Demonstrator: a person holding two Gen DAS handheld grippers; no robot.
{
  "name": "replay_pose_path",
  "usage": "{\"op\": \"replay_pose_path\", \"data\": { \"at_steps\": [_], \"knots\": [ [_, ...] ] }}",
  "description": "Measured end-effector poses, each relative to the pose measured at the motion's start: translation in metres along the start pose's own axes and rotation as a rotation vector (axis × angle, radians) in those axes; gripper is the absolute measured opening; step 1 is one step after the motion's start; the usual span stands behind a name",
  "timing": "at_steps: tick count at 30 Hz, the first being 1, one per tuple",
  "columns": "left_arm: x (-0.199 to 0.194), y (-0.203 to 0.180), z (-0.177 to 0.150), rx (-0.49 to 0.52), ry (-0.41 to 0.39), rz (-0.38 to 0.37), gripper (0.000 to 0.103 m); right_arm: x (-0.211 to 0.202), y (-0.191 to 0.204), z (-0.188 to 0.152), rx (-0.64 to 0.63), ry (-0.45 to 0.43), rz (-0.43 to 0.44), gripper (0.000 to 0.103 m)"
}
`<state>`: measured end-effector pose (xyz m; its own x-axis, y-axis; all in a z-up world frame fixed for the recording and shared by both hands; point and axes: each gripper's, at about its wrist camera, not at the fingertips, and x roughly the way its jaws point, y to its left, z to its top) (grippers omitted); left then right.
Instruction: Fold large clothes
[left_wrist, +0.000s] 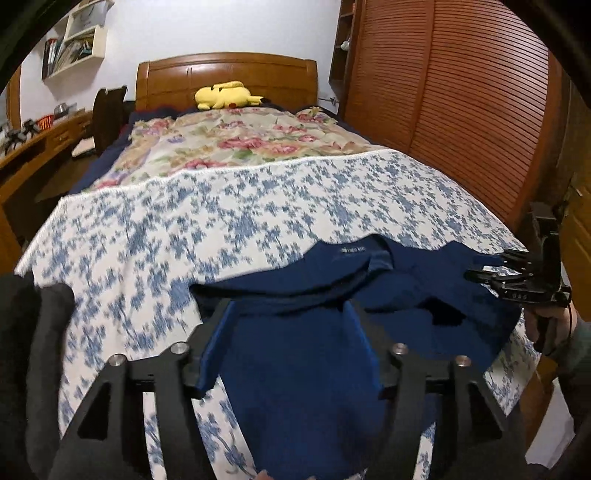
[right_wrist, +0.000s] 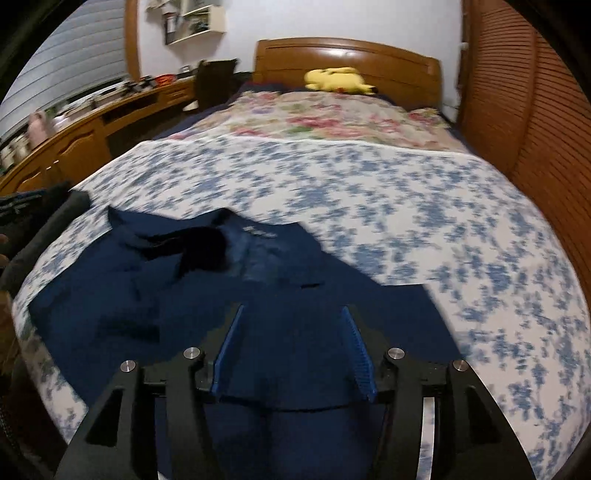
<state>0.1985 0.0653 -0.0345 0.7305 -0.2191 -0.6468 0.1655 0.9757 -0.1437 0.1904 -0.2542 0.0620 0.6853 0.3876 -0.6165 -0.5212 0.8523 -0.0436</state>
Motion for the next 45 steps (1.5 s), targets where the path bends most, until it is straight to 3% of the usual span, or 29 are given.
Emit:
{"op": "replay_pose_path", "data": {
  "at_steps": [5,13,29,30,31,33,41,45],
  "knots": [
    [0.002,0.002,-0.021,-0.026,0.029,-0.008,0.062,0.006,0.032,0.003,-0.048,0.033,0.063,0.056],
    [-0.001,0.009,-0.037,-0.047,0.037,0.016,0.062,0.023,0.035,-0.003,-0.089,0.074,0.085,0.056],
    [-0.009,0.018,-0.049,-0.068,0.025,0.04,0.062,0.073,0.02,0.0,-0.142,0.206,-0.063,0.056],
    [-0.009,0.018,-0.049,-0.07,0.025,0.039,0.062,0.075,0.019,0.004,-0.162,0.207,-0.066,0.05],
    [-0.01,0.018,-0.05,-0.073,0.024,0.038,0.062,0.078,0.018,0.01,-0.179,0.208,-0.061,0.028],
    [-0.01,0.019,-0.053,-0.078,0.027,0.038,0.062,0.082,0.015,0.028,-0.183,0.203,-0.061,0.007],
    [-0.007,0.024,-0.058,-0.091,0.034,0.034,0.062,0.103,0.016,0.11,-0.237,0.114,-0.129,0.006],
    [-0.007,0.025,-0.058,-0.095,0.034,0.035,0.062,0.137,0.026,0.131,-0.291,0.147,-0.193,0.007]
  ]
}}
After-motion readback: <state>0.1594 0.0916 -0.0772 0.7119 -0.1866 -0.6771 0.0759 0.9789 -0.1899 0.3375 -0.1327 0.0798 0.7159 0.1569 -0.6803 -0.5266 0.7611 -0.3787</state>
